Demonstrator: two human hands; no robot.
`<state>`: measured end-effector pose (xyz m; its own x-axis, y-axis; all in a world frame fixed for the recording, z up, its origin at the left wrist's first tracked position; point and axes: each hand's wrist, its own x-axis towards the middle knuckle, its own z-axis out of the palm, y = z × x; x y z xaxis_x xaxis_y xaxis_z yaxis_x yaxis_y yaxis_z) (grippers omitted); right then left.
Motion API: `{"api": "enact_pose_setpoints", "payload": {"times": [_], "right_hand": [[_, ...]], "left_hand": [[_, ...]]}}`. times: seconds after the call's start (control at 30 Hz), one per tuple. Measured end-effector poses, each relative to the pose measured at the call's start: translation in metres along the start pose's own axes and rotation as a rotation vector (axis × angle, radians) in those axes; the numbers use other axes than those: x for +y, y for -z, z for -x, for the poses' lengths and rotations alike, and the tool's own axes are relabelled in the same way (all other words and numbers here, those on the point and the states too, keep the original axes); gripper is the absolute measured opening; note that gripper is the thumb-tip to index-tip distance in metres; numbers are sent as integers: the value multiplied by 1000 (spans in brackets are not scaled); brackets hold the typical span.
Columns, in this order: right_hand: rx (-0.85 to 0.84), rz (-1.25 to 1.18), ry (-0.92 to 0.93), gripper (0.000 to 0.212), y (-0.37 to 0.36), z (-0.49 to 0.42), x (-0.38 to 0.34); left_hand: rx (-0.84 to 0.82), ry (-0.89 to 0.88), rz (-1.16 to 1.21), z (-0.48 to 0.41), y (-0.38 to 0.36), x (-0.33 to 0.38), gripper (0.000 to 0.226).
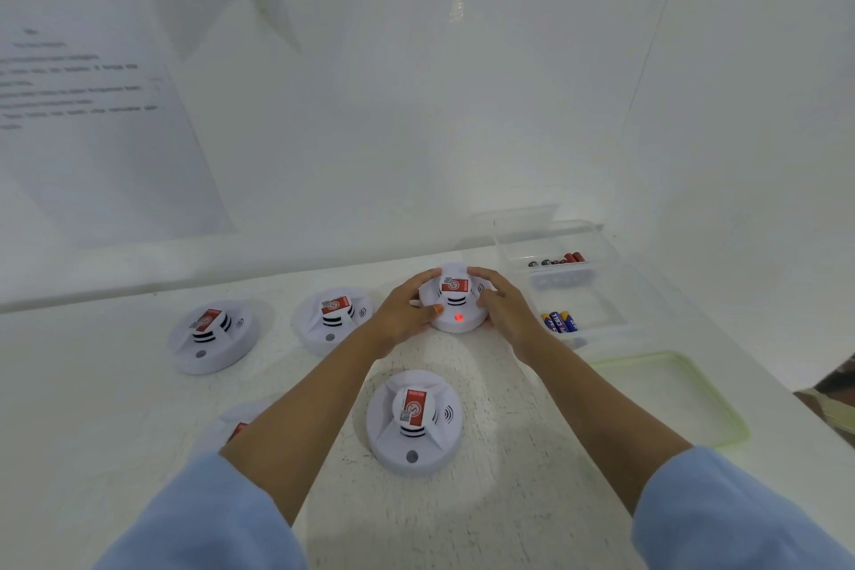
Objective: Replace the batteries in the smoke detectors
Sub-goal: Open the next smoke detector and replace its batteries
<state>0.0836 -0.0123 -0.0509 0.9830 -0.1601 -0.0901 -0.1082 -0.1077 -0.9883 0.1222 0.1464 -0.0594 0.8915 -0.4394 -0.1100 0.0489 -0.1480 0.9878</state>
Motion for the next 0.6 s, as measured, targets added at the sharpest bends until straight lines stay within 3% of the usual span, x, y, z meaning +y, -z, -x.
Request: {"api": "enact_pose_setpoints", "payload": {"times": [0.6], "right_hand": [[27,116,43,37,-2,-11,13]], "left_hand": [[53,-37,-221,-2,-7,1,51]]}}
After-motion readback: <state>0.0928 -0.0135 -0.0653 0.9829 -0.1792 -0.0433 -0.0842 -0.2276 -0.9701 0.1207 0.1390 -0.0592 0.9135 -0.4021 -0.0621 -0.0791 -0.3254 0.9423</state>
